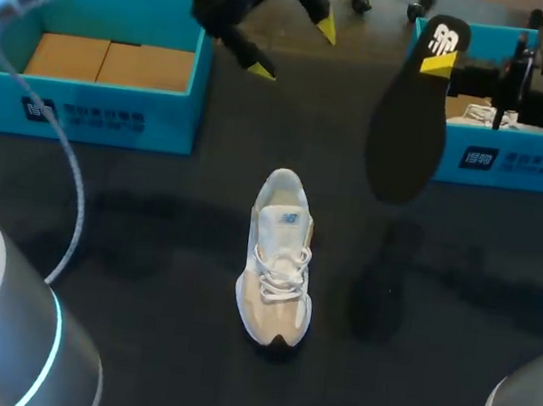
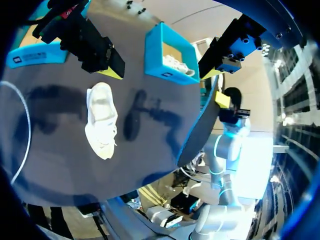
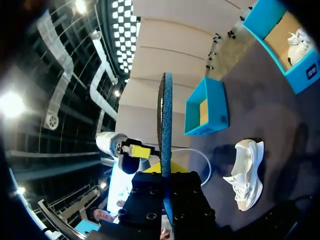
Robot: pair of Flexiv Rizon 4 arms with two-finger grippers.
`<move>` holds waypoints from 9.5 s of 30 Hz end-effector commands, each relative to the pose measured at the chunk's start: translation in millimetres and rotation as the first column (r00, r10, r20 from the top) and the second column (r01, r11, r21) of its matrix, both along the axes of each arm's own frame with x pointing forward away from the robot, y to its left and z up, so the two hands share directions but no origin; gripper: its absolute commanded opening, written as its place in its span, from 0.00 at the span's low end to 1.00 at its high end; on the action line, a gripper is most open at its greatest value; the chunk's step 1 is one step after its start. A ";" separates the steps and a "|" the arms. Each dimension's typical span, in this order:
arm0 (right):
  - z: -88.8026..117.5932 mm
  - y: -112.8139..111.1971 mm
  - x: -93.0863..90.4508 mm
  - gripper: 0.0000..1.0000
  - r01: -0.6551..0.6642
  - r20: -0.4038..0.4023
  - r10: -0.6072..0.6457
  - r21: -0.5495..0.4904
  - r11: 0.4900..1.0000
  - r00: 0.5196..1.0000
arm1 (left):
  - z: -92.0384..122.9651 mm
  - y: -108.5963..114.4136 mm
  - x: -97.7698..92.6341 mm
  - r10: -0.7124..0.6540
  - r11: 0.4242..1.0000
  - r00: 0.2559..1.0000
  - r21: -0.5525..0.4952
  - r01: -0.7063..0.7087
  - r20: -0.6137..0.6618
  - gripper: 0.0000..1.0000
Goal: Take the shoe out of the shoebox, open the shoe tongue, remove and reinsert the insole, then place the shoe into the shoebox
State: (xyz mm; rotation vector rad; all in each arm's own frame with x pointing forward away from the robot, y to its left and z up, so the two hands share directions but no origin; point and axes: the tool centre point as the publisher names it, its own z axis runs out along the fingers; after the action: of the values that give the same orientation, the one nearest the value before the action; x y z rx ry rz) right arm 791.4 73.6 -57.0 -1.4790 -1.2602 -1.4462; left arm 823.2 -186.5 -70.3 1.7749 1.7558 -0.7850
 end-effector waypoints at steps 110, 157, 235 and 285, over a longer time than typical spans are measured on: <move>-39.3 19.2 -2.5 1.00 -0.109 -0.042 0.110 0.017 0.994 0.993 | -22.7 -24.6 -15.7 0.005 0.671 0.999 -0.741 0.032 0.048 0.00; -42.2 1.9 -8.0 1.00 -0.143 -0.011 0.143 -0.045 0.989 0.990 | 14.8 14.5 -22.2 0.106 0.853 0.038 0.071 -0.517 -0.994 0.00; -9.6 37.6 -31.0 1.00 -0.028 0.010 0.034 -0.407 0.913 0.999 | -86.8 -18.5 -19.4 0.169 0.712 -0.918 0.600 0.364 0.358 0.00; 31.3 95.3 -2.2 1.00 -0.081 -0.144 -0.154 -0.931 0.356 0.978 | -81.3 -32.7 -1.5 0.220 0.724 -0.974 0.662 0.195 0.047 0.00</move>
State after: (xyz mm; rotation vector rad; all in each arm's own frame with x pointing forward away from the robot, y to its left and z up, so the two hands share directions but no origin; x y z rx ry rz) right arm 779.8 158.4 -26.3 -2.1148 -1.9504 -0.7068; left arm 820.6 -218.7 -150.9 1.0801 -1.2118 1.0563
